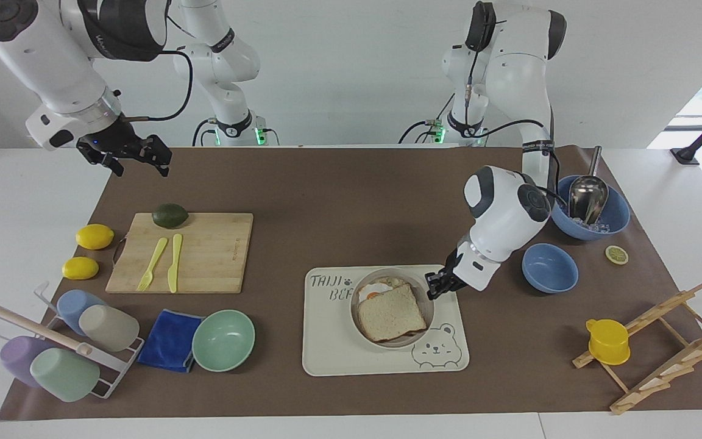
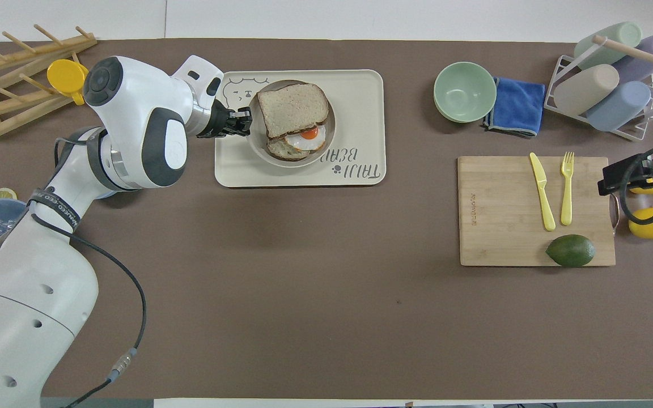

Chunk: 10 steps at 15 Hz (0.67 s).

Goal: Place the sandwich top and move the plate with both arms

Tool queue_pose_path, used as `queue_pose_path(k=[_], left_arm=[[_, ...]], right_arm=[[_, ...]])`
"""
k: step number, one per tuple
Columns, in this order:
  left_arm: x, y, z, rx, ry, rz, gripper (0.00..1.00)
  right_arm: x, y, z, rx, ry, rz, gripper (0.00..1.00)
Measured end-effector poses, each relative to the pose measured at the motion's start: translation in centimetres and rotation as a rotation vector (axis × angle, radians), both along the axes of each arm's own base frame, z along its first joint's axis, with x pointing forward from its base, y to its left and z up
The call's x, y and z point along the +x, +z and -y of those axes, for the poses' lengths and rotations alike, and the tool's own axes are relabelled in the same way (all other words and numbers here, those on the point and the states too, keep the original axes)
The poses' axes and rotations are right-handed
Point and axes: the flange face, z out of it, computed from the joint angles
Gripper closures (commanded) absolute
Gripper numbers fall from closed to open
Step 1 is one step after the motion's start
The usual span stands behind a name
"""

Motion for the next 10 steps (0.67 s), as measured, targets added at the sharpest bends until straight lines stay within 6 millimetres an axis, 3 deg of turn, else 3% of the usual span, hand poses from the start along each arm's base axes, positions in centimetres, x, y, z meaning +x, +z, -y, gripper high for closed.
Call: queue_pose_path(k=[1, 2, 3, 4, 10], left_arm=[[0.05, -0.38, -0.02, 0.002, -0.006, 0.002, 1.00], [0.07, -0.59, -0.02, 0.003, -0.011, 0.004, 0.78], [0.08, -0.64, -0.02, 0.004, -0.017, 0.007, 0.13], [0.11, -0.59, 0.01, 0.004, -0.022, 0.014, 0.00], [0.69, -0.04, -0.72, 0.022, -0.025, 0.057, 0.00]], right_arm=[[0.00, 0.00, 0.00, 0.000, 0.000, 0.000, 0.00], [0.00, 0.00, 0.00, 0.000, 0.000, 0.000, 0.00], [0.00, 0.00, 0.00, 0.000, 0.000, 0.000, 0.00], [0.00, 0.00, 0.00, 0.000, 0.000, 0.000, 0.00], [0.00, 0.00, 0.00, 0.000, 0.000, 0.000, 0.00]])
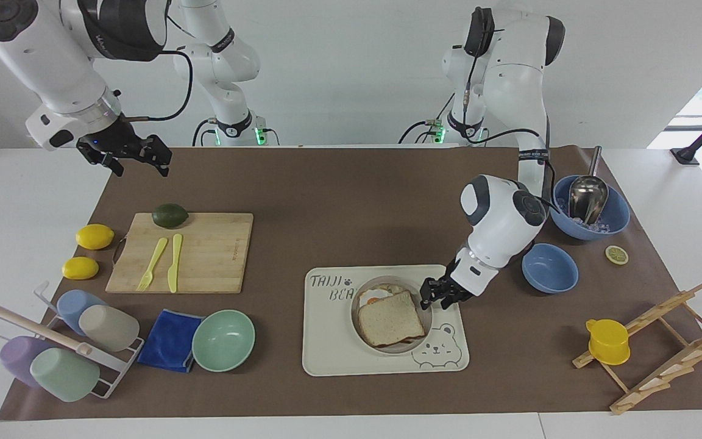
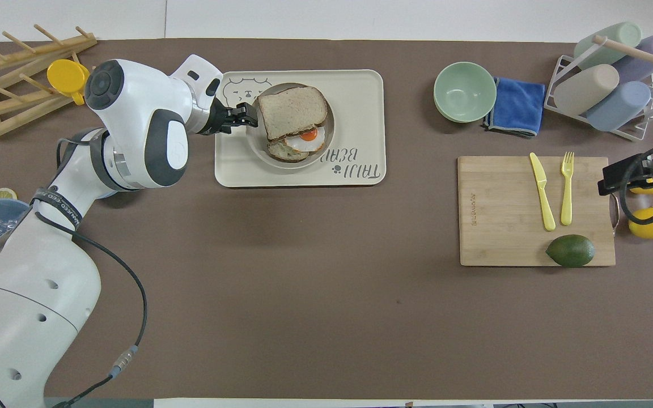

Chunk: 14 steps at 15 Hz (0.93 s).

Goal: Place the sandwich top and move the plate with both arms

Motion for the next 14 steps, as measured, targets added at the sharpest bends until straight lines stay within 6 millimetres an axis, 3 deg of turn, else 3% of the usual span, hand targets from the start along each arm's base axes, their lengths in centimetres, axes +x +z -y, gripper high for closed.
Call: queue_pose_path(k=[3, 6, 9, 14], left_arm=[[0.7, 2.1, -2.0, 0.046, 0.000, 0.040, 0.00], [0.2, 7.1, -5.9, 0.148, -0.034, 0.016, 0.00], [-1.8, 13.0, -8.7, 0.228, -0.065, -0.021, 0.00], [-6.2, 21.3, -11.4, 0.294, -0.088, -0.065, 0.00]], right_arm=[[0.0, 0.0, 0.0, 0.000, 0.000, 0.000, 0.00], [0.0, 0.0, 0.0, 0.000, 0.000, 0.000, 0.00], [0.0, 0.0, 0.0, 0.000, 0.000, 0.000, 0.00], [0.0, 0.0, 0.0, 0.000, 0.000, 0.000, 0.00]])
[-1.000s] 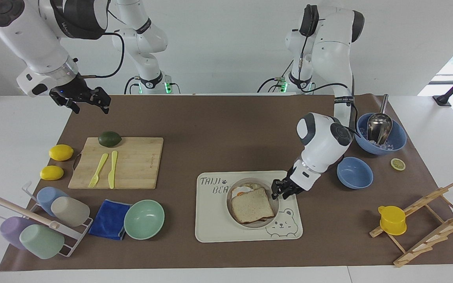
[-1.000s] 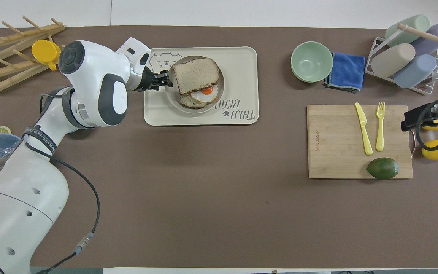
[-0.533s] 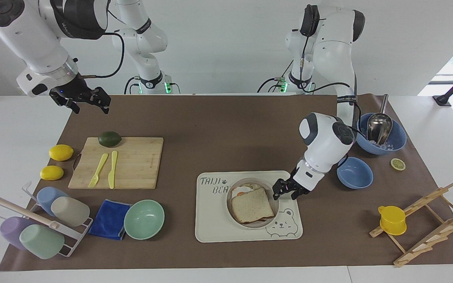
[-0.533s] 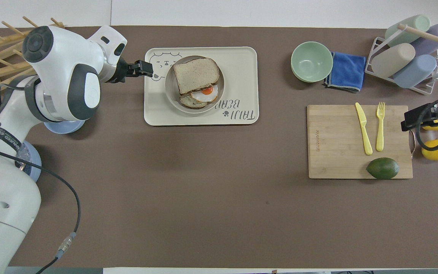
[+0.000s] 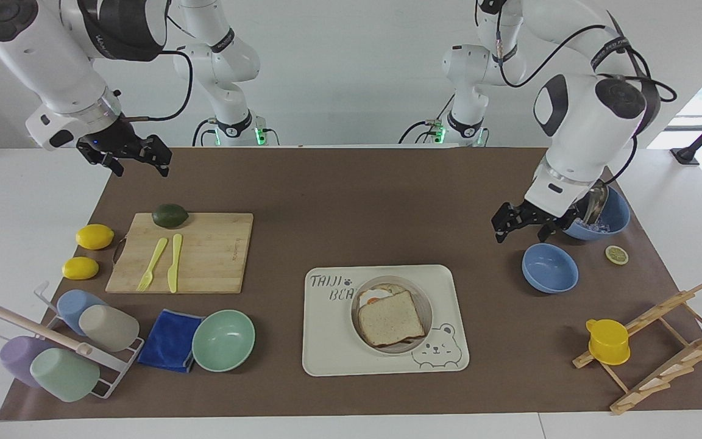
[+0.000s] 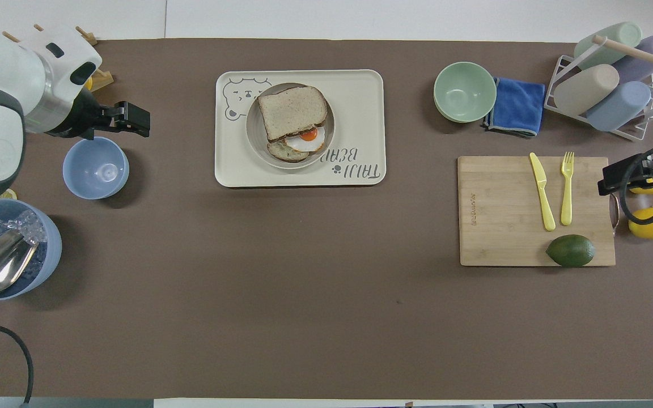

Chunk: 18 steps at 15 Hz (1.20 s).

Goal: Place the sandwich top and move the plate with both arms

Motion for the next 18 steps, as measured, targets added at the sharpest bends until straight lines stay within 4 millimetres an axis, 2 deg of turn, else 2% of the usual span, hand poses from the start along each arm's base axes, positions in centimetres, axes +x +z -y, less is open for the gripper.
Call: queue_pose_path(k=[3, 5, 7, 9, 11, 18], left_arm=[[-3.4, 4.8, -1.6, 0.027, -0.009, -0.027, 0.00], [-5.7, 7.0, -2.4, 0.032, -0.016, -0.050, 0.00], [-7.4, 7.1, -2.7, 0.033, -0.025, -0.080, 0.00], [-8.2, 6.2, -2.7, 0.036, -0.029, -0.100, 0.00], [-8.3, 5.6, -2.5, 0.038, -0.033, -0.112, 0.00], [-8.6, 5.6, -1.2, 0.041, -0.057, -0.111, 0.00]], right_arm=[[0.0, 0.0, 0.0, 0.000, 0.000, 0.000, 0.00], [0.0, 0.0, 0.0, 0.000, 0.000, 0.000, 0.00], [0.0, 0.0, 0.0, 0.000, 0.000, 0.000, 0.00], [0.0, 0.0, 0.0, 0.000, 0.000, 0.000, 0.00], [0.0, 0.0, 0.0, 0.000, 0.000, 0.000, 0.00], [0.0, 0.0, 0.0, 0.000, 0.000, 0.000, 0.00]])
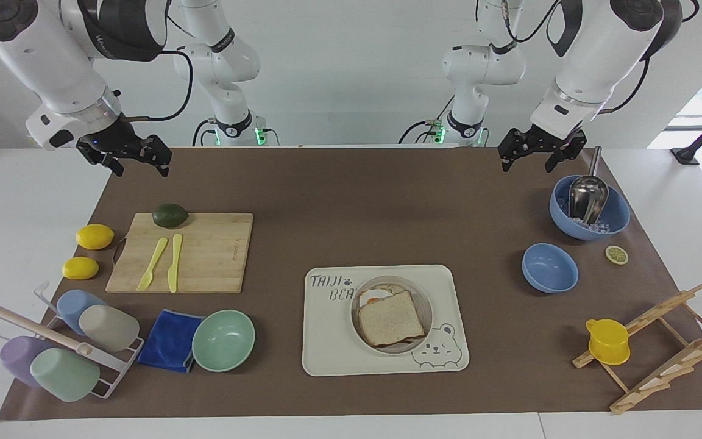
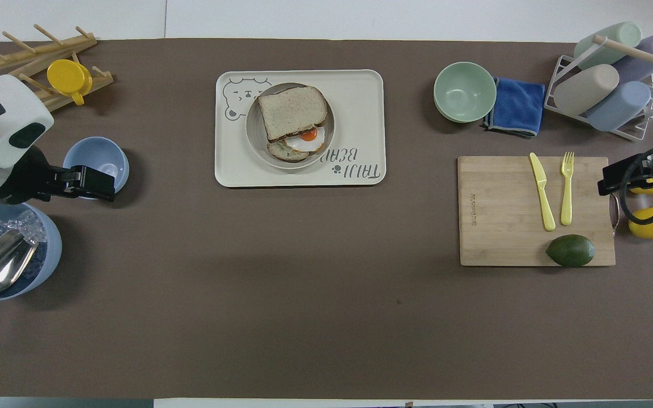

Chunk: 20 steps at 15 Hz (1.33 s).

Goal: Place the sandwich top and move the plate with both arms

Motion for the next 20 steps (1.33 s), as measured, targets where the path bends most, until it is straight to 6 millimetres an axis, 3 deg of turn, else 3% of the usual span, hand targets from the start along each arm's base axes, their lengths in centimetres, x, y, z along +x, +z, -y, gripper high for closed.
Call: queue_pose_path(k=[6, 20], left_arm=[[-0.5, 0.2, 2.2, 0.001, -0.041, 0.006, 0.00], [-0.6, 0.6, 1.6, 0.005, -0.030, -0.005, 0.00]], right_arm=[[0.0, 0.0, 0.0, 0.000, 0.000, 0.000, 0.00], [0.0, 0.0, 0.0, 0.000, 0.000, 0.000, 0.00]])
